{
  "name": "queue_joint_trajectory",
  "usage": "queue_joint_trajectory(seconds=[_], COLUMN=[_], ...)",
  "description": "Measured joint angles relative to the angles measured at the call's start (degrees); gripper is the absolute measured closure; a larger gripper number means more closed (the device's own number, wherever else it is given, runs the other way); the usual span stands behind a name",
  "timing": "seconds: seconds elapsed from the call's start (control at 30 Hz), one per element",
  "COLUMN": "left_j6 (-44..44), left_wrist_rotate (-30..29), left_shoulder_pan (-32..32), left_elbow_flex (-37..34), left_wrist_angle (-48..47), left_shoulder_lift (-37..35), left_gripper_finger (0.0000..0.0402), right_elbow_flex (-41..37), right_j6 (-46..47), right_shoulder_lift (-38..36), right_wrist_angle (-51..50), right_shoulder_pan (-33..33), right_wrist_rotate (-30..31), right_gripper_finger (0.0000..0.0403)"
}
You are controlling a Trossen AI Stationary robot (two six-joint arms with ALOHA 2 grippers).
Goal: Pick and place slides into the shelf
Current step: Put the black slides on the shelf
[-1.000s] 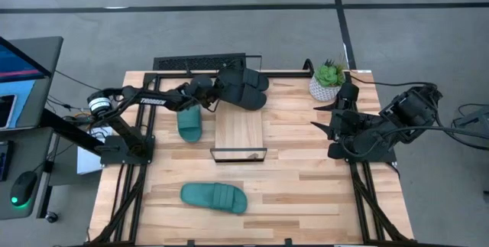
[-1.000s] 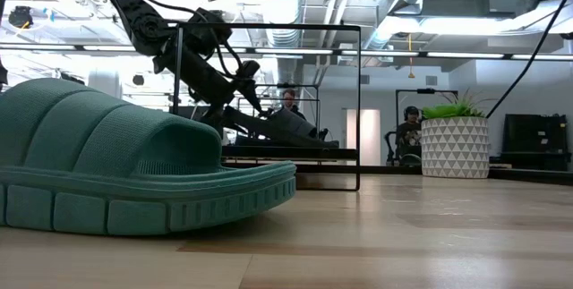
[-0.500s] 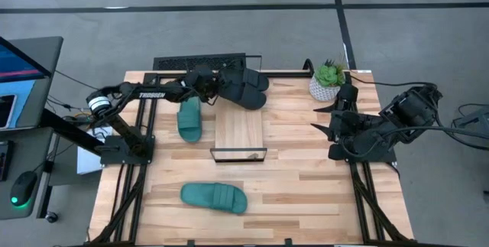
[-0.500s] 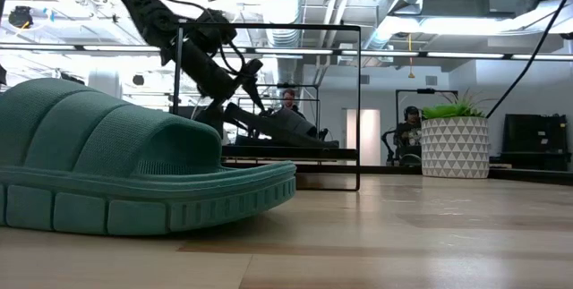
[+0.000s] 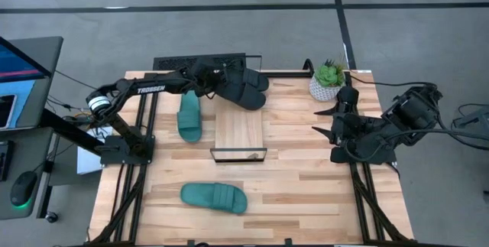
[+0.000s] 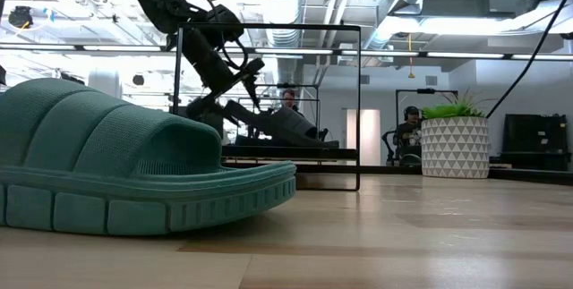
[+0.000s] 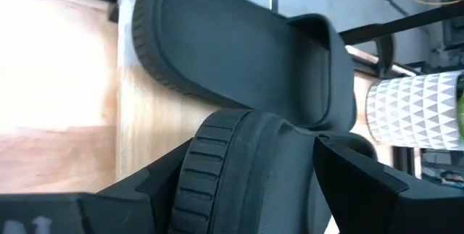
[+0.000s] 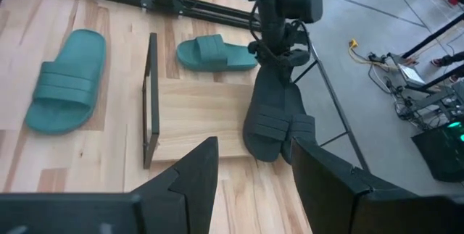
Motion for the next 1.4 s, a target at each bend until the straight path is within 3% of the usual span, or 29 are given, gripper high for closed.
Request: queue_joint_trajectory(seconds=[0.63,1.0,1.4], left_j6=[3.0,3.1,5.9], left_wrist_rotate=[-3.3,-0.3,-0.8], left_shoulder_pan=[0.3,-0.8,1.1], left_elbow_flex=[0.0,0.0,0.1], left_wrist_angle=[-3.3,-1.2,-3.2], left_shoulder_lift=[0.8,6.7,6.6], left_gripper_finger=[0.0152,0.0152,0.0152], right_elbow_flex=[0.0,0.0,0.0], right_j6=[0.4,1.2,1.3], right_shoulder_lift=[0.0,0.0,0.0], right_wrist_angle=[0.0,0.0,0.0], right_shoulder_pan=[0.0,0.0,-0.1], right_wrist_rotate=[0.0,-0.5,-1.3], right_gripper_finger=[0.0236,0.0236,0.0236])
